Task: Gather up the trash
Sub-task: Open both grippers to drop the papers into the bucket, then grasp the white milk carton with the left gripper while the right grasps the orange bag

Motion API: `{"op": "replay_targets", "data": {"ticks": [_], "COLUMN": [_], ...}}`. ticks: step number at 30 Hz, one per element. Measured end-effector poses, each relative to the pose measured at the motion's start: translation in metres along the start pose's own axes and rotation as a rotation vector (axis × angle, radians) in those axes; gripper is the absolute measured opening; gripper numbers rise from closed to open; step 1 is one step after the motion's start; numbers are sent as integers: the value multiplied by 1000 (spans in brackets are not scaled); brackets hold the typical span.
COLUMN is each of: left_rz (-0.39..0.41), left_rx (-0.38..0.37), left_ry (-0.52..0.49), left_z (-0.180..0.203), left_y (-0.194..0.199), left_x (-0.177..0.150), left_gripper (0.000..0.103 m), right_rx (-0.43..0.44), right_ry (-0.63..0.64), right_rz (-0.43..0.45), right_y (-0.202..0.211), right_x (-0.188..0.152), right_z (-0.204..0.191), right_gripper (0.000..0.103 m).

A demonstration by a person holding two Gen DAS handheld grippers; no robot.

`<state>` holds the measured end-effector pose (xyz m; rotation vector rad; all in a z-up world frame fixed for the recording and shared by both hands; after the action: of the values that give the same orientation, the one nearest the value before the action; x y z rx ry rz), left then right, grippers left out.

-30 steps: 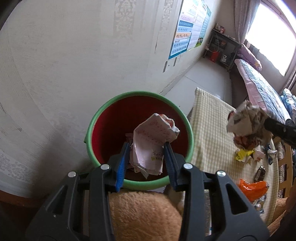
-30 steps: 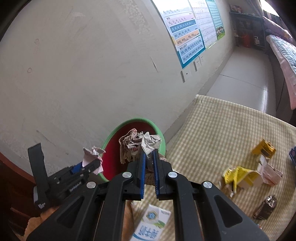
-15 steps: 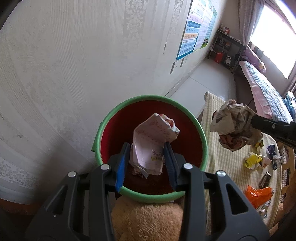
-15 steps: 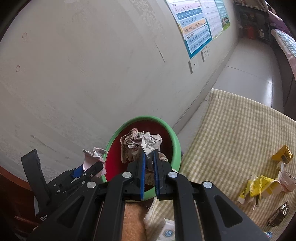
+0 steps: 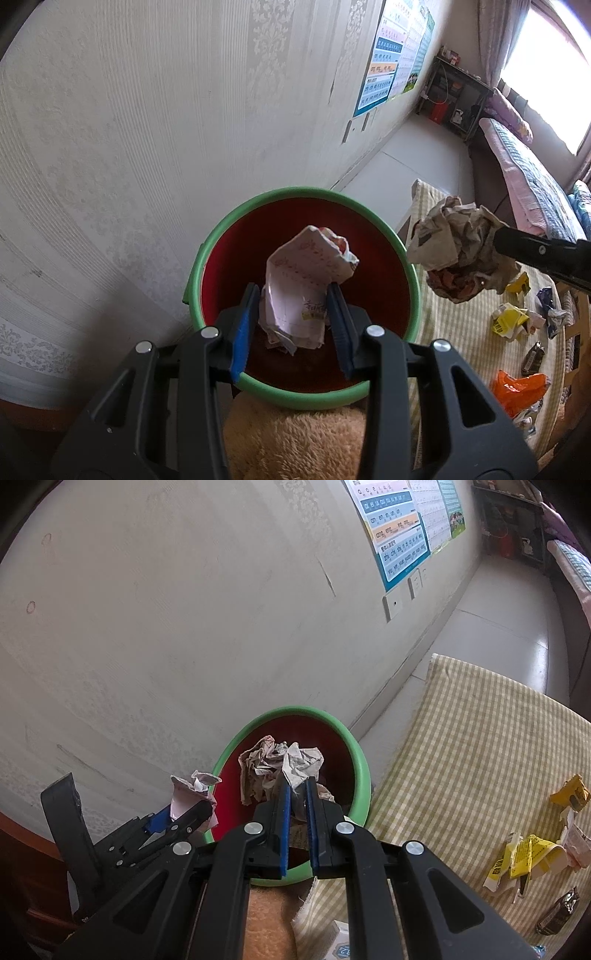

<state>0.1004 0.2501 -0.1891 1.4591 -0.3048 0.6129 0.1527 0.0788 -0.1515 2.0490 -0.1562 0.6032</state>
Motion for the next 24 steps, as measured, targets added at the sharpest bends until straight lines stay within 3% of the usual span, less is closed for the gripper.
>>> {"op": "replay_targets", "data": {"ticks": [6,7,8,10,11,19,24], "left_rz": [-1,-3,-4,7,7,3,-6], "left_rx": [6,7,10,6,0,-10,-74], "left_ry": [8,8,8,17,22,11,-37], "left_z": [1,1,1,0,0,6,35], "left_y": [-2,-3,-4,-3,-3,3,19], "left_x": [0,0,0,2,2,-2,-17], "left_gripper": [36,38,49,62,62,63,63], "right_rx": [0,4,11,18,20,19,-42], "right_ry": [3,5,6,6,7,29,65], "right_rz": [-8,-6,-5,0,8,36,75], "right_y": [-5,-5,-5,-4,-2,20,60], "right_x": [1,1,2,2,3,-2,-15], "right_z": [-2,-2,-3,-4,-5,1,24], "right_gripper": [11,11,13,30,40,42,42]}}
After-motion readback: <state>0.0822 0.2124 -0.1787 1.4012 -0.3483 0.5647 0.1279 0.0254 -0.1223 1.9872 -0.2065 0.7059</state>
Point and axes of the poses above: each gripper's, at about its wrist camera, not at the fingertips, and y roughly against the way its jaws point, z to its right, x to its top, the point moved 6 cm from there along -y, roughly the way its jaws point, and after that the axes turned 2 degrees about -z, right-handed, at the moved point
